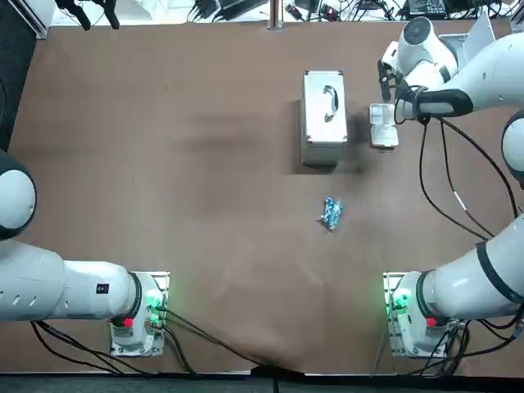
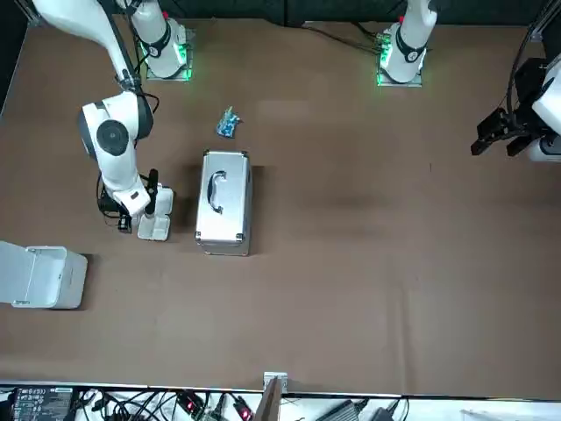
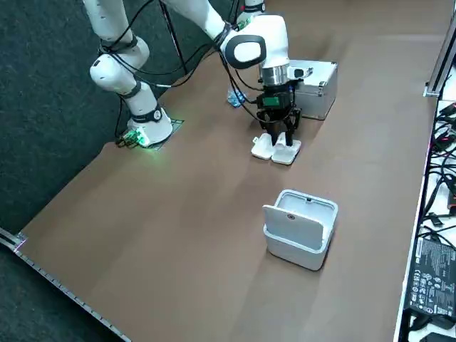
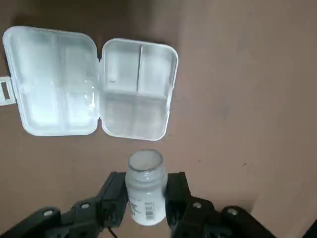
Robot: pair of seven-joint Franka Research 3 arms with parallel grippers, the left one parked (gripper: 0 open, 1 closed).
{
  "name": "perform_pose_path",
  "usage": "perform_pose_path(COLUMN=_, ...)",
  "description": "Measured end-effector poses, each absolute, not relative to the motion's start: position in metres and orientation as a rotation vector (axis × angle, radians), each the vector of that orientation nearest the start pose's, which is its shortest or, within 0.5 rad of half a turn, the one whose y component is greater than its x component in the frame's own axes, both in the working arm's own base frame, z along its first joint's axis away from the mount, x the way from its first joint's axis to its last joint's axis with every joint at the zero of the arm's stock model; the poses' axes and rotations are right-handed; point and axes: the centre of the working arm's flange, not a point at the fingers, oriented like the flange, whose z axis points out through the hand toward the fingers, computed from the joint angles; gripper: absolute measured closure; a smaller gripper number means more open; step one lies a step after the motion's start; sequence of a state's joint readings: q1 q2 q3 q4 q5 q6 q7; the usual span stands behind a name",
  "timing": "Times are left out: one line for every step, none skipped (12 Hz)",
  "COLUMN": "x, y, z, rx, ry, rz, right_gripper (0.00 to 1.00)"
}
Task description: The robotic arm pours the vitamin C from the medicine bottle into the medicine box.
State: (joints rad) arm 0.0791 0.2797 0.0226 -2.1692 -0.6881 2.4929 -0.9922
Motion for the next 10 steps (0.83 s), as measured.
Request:
perform_pose_path(x=0.562, y=0.064, z=0.267, rx=1.865, ry=1.991, rz=-0.207, right_gripper=0.57)
perform_pose_path(x=0.562, y=0.069, z=0.267, rx=1.863, ry=1.982, rz=-0.212, right_gripper=0.57)
perform_pose_path(x=0.561, y=0.073, z=0.267, rx=1.860, ry=1.978, rz=-0.220, right_gripper=0.57)
perform_pose_path(x=0.562, y=0.077, z=0.269, rx=1.858, ry=1.976, rz=-0.223, right_gripper=0.57)
perform_pose_path(x=0.563, y=0.079, z=0.270, rx=1.851, ry=1.977, rz=-0.223, right_gripper=0.57)
perform_pose_path(x=0.564, y=0.080, z=0.272, rx=1.836, ry=1.980, rz=-0.224, right_gripper=0.57)
perform_pose_path(x=0.564, y=0.081, z=0.272, rx=1.826, ry=1.980, rz=-0.225, right_gripper=0.57)
perform_pose_path(x=0.564, y=0.081, z=0.272, rx=1.819, ry=1.982, rz=-0.230, right_gripper=0.57)
perform_pose_path(x=0.563, y=0.081, z=0.272, rx=1.806, ry=1.984, rz=-0.239, right_gripper=0.57)
perform_pose_path(x=0.563, y=0.080, z=0.271, rx=1.787, ry=1.987, rz=-0.250, right_gripper=0.57)
